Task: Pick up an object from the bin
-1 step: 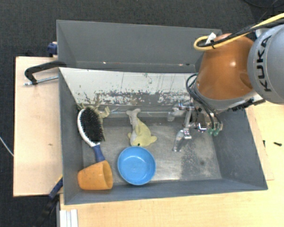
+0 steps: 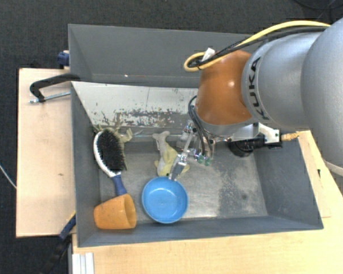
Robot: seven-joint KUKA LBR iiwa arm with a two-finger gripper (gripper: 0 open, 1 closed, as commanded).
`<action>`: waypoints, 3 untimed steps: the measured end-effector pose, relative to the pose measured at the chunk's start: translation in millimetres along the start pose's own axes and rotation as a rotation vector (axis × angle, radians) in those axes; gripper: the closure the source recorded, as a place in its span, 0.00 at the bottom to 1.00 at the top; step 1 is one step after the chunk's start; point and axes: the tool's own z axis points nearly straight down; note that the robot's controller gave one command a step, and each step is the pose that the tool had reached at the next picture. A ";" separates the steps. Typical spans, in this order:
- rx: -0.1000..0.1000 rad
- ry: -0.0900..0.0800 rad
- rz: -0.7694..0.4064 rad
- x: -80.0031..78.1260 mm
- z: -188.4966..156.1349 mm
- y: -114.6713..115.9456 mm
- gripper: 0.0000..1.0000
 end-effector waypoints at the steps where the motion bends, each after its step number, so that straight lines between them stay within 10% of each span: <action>1: -0.001 -0.001 0.070 -7.6 58.3 -0.7 0.00; 2: -0.002 -0.008 0.069 -9.2 55.0 -0.5 1.00; 3: -0.005 -0.017 0.057 -2.7 -106.9 -2.5 1.00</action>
Offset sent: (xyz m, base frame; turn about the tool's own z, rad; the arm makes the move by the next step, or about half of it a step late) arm 0.0054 -0.0050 -0.0601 0.0720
